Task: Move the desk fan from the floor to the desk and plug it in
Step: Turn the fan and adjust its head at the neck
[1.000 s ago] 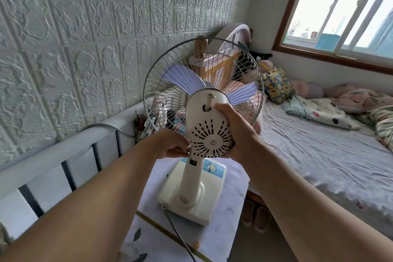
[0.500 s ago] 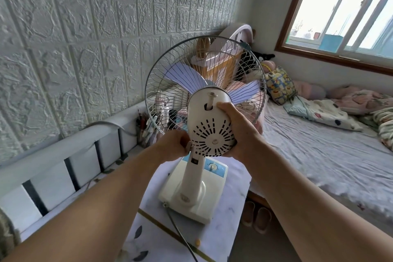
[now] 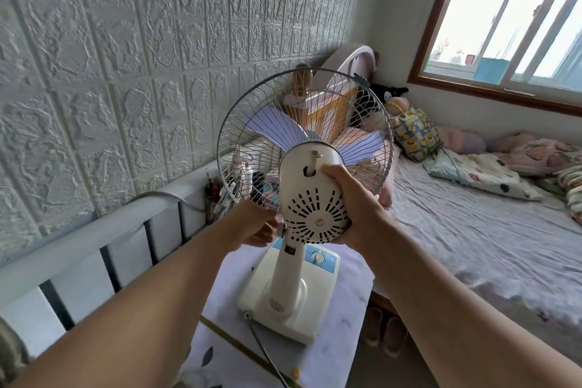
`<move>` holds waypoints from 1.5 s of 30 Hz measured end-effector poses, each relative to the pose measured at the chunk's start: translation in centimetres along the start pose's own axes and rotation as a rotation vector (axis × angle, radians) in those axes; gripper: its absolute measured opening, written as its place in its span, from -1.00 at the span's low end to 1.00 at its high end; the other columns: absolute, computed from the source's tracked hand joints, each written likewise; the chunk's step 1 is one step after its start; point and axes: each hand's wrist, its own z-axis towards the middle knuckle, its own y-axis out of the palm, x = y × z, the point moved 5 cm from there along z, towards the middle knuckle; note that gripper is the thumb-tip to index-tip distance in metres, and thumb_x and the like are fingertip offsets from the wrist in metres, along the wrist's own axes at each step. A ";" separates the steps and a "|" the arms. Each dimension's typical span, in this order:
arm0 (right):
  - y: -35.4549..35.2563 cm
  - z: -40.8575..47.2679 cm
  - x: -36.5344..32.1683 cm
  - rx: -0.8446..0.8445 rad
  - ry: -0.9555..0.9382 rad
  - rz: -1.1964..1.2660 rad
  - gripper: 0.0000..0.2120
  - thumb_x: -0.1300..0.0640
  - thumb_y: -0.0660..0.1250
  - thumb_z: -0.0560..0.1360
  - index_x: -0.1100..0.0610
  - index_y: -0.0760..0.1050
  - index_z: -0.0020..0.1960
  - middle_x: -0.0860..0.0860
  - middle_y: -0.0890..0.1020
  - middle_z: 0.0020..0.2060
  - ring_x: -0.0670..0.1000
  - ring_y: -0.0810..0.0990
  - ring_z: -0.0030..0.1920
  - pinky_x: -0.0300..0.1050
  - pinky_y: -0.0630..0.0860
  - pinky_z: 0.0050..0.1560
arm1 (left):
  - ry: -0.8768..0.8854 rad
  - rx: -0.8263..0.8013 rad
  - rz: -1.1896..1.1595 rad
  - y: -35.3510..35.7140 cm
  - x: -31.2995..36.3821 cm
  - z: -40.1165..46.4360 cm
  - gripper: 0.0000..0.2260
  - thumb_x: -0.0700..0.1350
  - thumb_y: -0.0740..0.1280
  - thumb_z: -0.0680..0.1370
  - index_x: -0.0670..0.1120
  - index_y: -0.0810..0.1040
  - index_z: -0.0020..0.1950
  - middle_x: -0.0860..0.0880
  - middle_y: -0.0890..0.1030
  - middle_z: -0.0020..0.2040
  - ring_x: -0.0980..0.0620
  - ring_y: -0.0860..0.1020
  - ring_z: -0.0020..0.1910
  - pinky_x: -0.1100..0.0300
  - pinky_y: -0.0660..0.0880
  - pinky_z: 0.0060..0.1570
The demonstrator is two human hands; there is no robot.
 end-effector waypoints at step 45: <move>-2.2 -0.9 0.5 0.068 0.039 0.030 -0.37 -0.28 0.08 0.53 0.17 0.34 0.37 0.15 0.58 0.05 0.15 0.51 0.09 0.12 0.34 0.16 | -0.010 0.113 -0.270 2.2 0.8 -6.8 -0.70 -0.12 0.19 0.60 -0.11 0.41 0.33 -0.09 0.50 0.33 -0.06 0.46 0.27 0.05 0.34 0.07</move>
